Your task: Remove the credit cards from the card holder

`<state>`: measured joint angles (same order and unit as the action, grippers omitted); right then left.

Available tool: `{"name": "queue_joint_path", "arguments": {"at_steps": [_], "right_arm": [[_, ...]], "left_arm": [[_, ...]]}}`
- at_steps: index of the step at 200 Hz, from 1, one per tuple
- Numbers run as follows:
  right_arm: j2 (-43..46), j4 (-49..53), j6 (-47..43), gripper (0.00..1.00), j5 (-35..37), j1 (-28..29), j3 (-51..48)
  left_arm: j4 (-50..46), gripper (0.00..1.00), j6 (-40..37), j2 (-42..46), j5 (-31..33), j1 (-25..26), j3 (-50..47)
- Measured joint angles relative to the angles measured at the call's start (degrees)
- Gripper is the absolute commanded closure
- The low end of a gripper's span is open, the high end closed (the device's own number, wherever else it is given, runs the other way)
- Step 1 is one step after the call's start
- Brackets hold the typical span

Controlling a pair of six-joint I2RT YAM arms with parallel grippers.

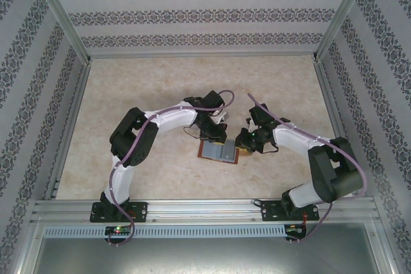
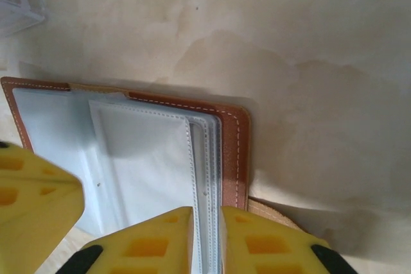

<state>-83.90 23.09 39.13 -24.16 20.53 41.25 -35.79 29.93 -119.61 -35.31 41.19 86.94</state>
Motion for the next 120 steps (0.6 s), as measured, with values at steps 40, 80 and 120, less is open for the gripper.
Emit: {"name": "queue_joint_path", "arguments": {"at_steps": [40, 80, 120], "right_arm": [[0.0, -1.7, 0.7, 0.71, -1.9, 0.0, 0.0], [0.0, -3.4, 1.2, 0.68, -3.1, 0.0, 0.0], [-0.3, -3.8, 1.4, 0.69, -3.5, 0.0, 0.0]], "left_arm": [[-1.8, 0.97, -1.2, -1.1, 2.5, 0.0, -0.4], [-3.3, 0.98, -2.3, -1.7, 4.4, 0.0, -0.9], [-3.4, 0.99, -2.6, -1.7, 4.4, 0.0, -0.9]]}}
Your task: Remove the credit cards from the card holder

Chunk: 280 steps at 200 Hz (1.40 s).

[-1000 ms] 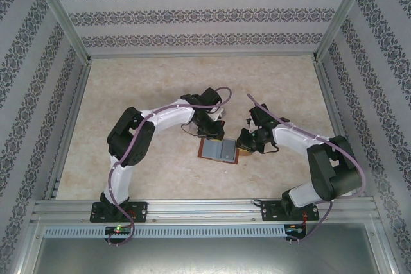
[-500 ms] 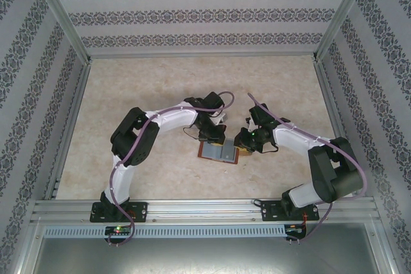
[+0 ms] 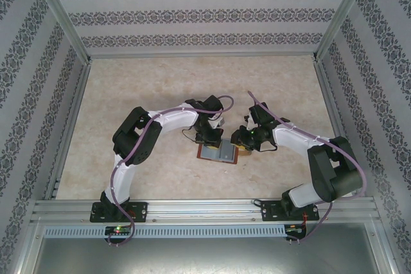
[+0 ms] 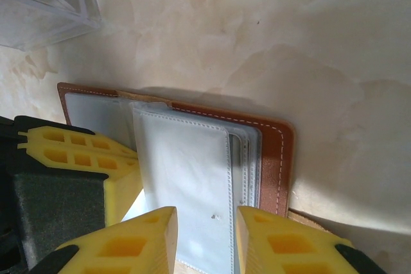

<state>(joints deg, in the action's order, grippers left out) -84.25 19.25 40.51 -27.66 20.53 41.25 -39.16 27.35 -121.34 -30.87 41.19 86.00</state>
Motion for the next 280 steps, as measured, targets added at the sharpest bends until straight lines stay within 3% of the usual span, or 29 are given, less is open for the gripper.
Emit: {"name": "queue_joint_path", "arguments": {"at_steps": [126, 280], "right_arm": [[0.8, 0.2, 0.1, 0.69, 0.9, -0.1, -0.2], [-3.8, -3.0, 0.2, 0.65, -2.8, 1.1, -0.2]], "left_arm": [[2.6, 0.96, 2.9, 1.9, -7.1, 0.1, -0.3], [1.3, 1.0, 0.7, -0.4, -3.8, 0.4, -0.3]]}}
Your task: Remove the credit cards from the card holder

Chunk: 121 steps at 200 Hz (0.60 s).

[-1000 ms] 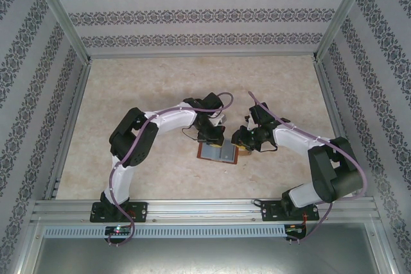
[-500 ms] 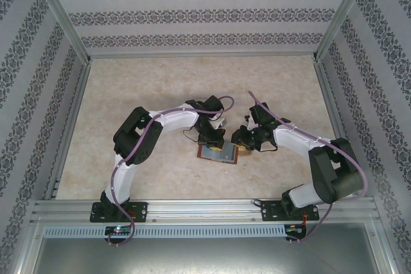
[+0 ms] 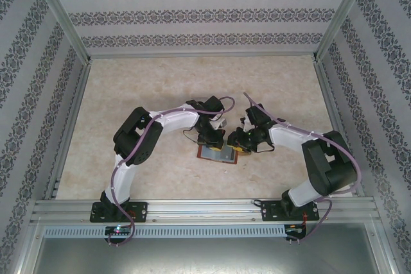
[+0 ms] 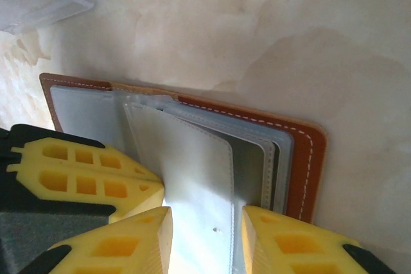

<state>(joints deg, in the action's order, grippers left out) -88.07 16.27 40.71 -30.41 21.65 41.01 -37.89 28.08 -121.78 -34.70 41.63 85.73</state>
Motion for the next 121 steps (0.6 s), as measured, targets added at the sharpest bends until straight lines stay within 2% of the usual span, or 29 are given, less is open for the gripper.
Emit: {"name": "queue_joint_path", "arguments": {"at_steps": [67, 121], "right_arm": [[-1.4, -2.0, 0.3, 0.66, -0.8, 0.4, 0.1], [-1.6, -5.0, 1.9, 0.74, -2.6, 1.4, -0.2]], "left_arm": [[0.7, 1.0, 0.1, 0.5, -0.1, -0.1, -0.8], [3.3, 1.0, 1.0, 1.4, -1.1, -0.5, -2.7]]}}
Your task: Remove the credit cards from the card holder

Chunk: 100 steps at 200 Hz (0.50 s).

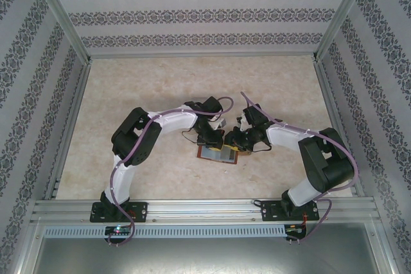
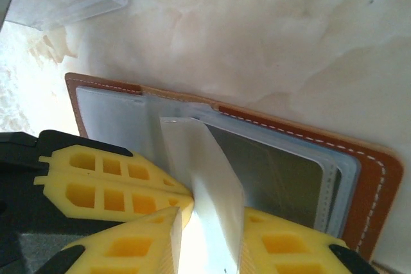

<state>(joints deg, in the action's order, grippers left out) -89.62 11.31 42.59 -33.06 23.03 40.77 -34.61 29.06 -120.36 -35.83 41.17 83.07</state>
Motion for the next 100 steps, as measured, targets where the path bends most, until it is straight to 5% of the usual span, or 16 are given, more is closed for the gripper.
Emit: {"name": "queue_joint_path", "arguments": {"at_steps": [50, 100], "right_arm": [[0.1, -1.8, 1.2, 0.76, -0.9, 0.0, -0.4], [1.0, -3.3, 2.5, 0.68, -2.6, 0.1, -0.5]], "left_arm": [[1.2, 1.0, 1.5, 2.5, -0.3, -0.7, -1.9], [1.3, 0.99, 2.5, 11.5, 0.5, -2.6, -2.1]]}}
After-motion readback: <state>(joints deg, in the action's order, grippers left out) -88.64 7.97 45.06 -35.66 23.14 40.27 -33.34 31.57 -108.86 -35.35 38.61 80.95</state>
